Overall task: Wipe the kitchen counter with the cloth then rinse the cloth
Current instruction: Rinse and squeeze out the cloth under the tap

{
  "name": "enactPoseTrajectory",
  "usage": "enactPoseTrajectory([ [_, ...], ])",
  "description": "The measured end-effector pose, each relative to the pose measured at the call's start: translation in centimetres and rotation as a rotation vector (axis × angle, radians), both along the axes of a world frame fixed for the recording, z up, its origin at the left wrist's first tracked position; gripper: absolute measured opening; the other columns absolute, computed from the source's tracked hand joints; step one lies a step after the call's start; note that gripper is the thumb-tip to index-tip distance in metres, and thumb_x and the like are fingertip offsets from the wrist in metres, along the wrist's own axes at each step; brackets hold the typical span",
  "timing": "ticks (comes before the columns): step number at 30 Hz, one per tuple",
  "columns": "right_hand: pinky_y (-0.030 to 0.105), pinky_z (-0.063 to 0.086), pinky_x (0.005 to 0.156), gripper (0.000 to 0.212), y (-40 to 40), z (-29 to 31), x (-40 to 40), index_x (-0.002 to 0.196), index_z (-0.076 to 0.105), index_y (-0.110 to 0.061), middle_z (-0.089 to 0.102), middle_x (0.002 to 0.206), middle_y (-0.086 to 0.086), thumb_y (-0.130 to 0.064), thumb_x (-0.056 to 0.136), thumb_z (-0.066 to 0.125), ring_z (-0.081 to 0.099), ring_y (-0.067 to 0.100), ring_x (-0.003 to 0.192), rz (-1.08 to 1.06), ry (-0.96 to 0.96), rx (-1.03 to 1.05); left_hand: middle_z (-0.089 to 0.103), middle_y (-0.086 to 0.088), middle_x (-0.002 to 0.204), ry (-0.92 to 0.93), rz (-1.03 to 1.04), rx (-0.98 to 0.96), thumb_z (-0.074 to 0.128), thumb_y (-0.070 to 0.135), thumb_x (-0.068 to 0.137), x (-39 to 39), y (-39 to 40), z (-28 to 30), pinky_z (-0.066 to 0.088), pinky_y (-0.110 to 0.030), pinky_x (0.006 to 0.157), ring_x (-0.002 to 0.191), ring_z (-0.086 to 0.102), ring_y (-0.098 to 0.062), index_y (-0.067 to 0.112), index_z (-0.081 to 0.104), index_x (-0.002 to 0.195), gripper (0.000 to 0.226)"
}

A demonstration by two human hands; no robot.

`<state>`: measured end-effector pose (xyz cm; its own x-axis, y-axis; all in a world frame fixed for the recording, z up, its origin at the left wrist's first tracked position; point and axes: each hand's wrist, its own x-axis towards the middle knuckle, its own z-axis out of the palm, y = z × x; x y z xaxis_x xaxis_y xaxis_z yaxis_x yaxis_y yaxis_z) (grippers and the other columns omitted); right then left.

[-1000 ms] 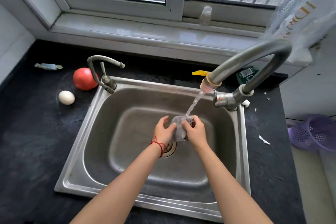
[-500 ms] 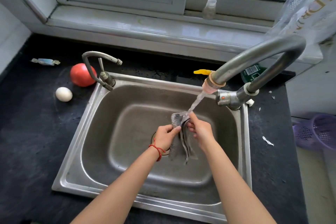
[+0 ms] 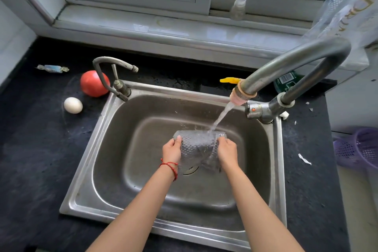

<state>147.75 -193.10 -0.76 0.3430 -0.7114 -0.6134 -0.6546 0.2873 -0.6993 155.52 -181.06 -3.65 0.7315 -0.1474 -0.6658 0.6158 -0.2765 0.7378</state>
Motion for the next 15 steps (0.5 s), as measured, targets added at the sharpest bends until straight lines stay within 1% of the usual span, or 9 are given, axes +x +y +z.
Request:
enactPoseTrajectory([
  [3, 0.032, 0.034, 0.071, 0.028, 1.2, 0.7, 1.0, 0.063, 0.047, -0.014, 0.048, 0.068, 0.0, -0.019, 0.09, 0.041, 0.044, 0.02, 0.075, 0.003, -0.098, 0.022, 0.055, -0.009, 0.085, 0.058, 0.044, 0.071, 0.044, 0.02, 0.095, -0.2, -1.4, 1.0, 0.029, -0.023, 0.07, 0.089, 0.045, -0.018, 0.002, 0.06, 0.091, 0.024],
  [5, 0.031, 0.042, 0.072, 0.021, 2.4, 1.3, 1.5, 0.075, 0.059, -0.015, 0.059, 0.075, 0.001, -0.031, 0.087, 0.054, 0.054, 0.017, 0.076, 0.098, -0.172, 0.018, 0.062, -0.019, 0.107, 0.151, 0.077, 0.055, 0.041, 0.016, 0.096, -0.1, -2.5, 1.6, 0.037, -0.025, 0.082, 0.105, 0.055, -0.025, -0.009, 0.057, 0.113, 0.035],
  [6, 0.03, 0.044, 0.07, 0.025, 3.1, 1.6, 1.7, 0.072, 0.062, -0.016, 0.062, 0.071, 0.003, -0.037, 0.084, 0.059, 0.056, 0.016, 0.072, 0.172, -0.18, -0.008, 0.065, -0.022, 0.11, 0.243, 0.076, -0.006, 0.038, 0.014, 0.096, 0.1, -3.1, 1.6, 0.042, -0.025, 0.083, 0.107, 0.06, -0.026, -0.011, 0.057, 0.113, 0.035],
  [7, 0.03, 0.043, 0.066, 0.032, 3.7, 1.7, 1.8, 0.063, 0.061, -0.017, 0.061, 0.066, 0.006, -0.042, 0.083, 0.06, 0.055, 0.017, 0.068, 0.254, -0.157, -0.067, 0.07, -0.022, 0.095, 0.326, 0.057, -0.084, 0.035, 0.015, 0.094, 0.1, -3.5, 1.6, 0.048, -0.022, 0.072, 0.094, 0.068, -0.022, -0.009, 0.06, 0.102, 0.035],
  [8, 0.031, 0.041, 0.064, 0.042, 4.0, 1.7, 1.9, 0.056, 0.058, -0.015, 0.06, 0.064, 0.01, -0.048, 0.083, 0.057, 0.054, 0.021, 0.067, 0.33, -0.106, -0.149, 0.072, -0.016, 0.069, 0.412, 0.053, -0.189, 0.033, 0.019, 0.093, -0.2, -3.7, 1.8, 0.05, -0.02, 0.054, 0.069, 0.07, -0.016, -0.003, 0.061, 0.084, 0.037],
  [9, 0.033, 0.042, 0.064, 0.049, 4.1, 1.9, 1.9, 0.056, 0.059, -0.013, 0.062, 0.066, 0.015, -0.053, 0.084, 0.052, 0.057, 0.026, 0.07, 0.39, -0.04, -0.249, 0.066, -0.007, 0.049, 0.474, 0.075, -0.272, 0.029, 0.026, 0.094, -0.7, -4.0, 1.6, 0.047, -0.016, 0.042, 0.049, 0.065, -0.013, 0.007, 0.059, 0.069, 0.044],
  [10, 0.035, 0.044, 0.069, 0.054, 3.9, 1.9, 2.0, 0.063, 0.064, -0.011, 0.067, 0.076, 0.02, -0.056, 0.085, 0.046, 0.06, 0.032, 0.078, 0.427, 0.022, -0.346, 0.06, -0.001, 0.041, 0.492, 0.048, -0.278, 0.029, 0.032, 0.095, -1.3, -4.4, 1.6, 0.044, -0.013, 0.04, 0.041, 0.06, -0.011, 0.014, 0.056, 0.062, 0.047],
  [13, 0.043, 0.047, 0.083, 0.057, 1.9, 1.8, 2.0, 0.093, 0.07, -0.01, 0.068, 0.102, 0.025, -0.056, 0.09, 0.035, 0.06, 0.042, 0.1, 0.355, 0.122, -0.455, 0.06, -0.001, 0.041, 0.56, -0.082, -0.238, 0.044, 0.028, 0.09, -2.5, -4.7, 1.0, 0.047, -0.016, 0.044, 0.043, 0.06, -0.014, 0.016, 0.051, 0.063, 0.03],
  [15, 0.044, 0.047, 0.084, 0.059, 0.6, 1.4, 1.9, 0.099, 0.069, -0.006, 0.067, 0.106, 0.025, -0.054, 0.091, 0.035, 0.058, 0.043, 0.103, 0.285, 0.171, -0.447, 0.064, -0.001, 0.051, 0.585, -0.117, -0.215, 0.045, 0.024, 0.09, -3.0, -4.6, 0.9, 0.05, -0.02, 0.048, 0.046, 0.062, -0.015, 0.014, 0.056, 0.063, 0.031],
])
